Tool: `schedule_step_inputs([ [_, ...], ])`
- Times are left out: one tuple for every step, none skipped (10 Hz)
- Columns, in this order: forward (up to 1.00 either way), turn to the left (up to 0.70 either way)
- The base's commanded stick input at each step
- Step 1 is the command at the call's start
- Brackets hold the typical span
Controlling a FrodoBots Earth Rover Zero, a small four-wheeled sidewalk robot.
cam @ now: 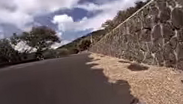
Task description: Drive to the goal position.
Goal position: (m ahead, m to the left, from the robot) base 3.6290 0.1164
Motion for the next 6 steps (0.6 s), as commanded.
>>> schedule_step_inputs([
  [0.5, -0.23],
  [0.5, -0.2],
  [0.5, -0.17],
  [0.5, -0.14],
  [0.5, -0.11],
  [0.5, -0.07],
])
